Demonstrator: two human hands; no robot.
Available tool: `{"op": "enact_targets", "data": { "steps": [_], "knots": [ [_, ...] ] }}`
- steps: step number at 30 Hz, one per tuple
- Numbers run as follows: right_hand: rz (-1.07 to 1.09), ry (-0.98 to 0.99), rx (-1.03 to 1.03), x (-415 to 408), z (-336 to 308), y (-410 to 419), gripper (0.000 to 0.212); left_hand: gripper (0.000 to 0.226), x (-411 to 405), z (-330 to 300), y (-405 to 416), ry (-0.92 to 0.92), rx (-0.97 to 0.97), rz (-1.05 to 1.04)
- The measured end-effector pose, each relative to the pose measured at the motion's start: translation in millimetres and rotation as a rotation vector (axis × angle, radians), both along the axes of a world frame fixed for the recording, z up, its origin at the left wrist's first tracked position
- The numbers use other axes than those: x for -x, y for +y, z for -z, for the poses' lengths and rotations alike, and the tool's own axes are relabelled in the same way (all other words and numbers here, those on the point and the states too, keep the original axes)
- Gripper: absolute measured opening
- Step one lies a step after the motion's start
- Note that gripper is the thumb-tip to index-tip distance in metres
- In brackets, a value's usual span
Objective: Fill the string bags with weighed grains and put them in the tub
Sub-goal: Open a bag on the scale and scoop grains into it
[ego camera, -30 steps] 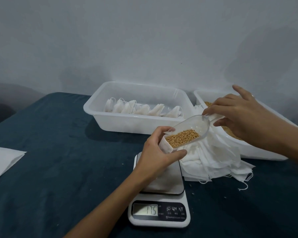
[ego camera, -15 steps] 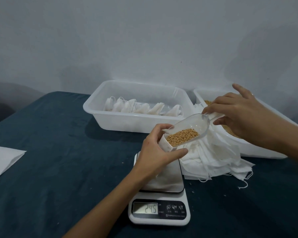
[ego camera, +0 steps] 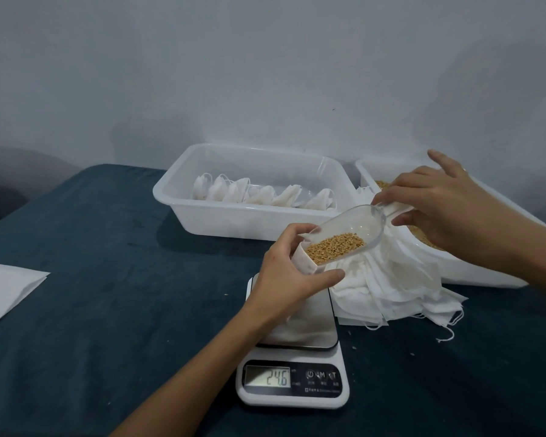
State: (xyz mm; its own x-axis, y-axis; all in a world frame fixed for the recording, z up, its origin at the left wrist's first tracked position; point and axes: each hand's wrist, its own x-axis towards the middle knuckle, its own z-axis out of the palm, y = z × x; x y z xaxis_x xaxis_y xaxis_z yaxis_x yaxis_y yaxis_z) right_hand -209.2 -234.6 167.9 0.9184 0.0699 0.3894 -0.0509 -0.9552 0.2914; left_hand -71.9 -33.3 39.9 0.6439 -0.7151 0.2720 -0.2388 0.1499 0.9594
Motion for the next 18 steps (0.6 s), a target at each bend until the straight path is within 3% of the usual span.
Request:
{"op": "enact_targets", "data": {
  "steps": [5,18],
  "knots": [
    [0.028,0.012,-0.052,1,3,-2,0.037,0.062,0,1,0,-0.011,-0.017,0.001],
    [0.075,0.064,-0.459,6,22,-25,0.032,0.06,1,-3,1,0.012,0.013,-0.018]
  ]
}}
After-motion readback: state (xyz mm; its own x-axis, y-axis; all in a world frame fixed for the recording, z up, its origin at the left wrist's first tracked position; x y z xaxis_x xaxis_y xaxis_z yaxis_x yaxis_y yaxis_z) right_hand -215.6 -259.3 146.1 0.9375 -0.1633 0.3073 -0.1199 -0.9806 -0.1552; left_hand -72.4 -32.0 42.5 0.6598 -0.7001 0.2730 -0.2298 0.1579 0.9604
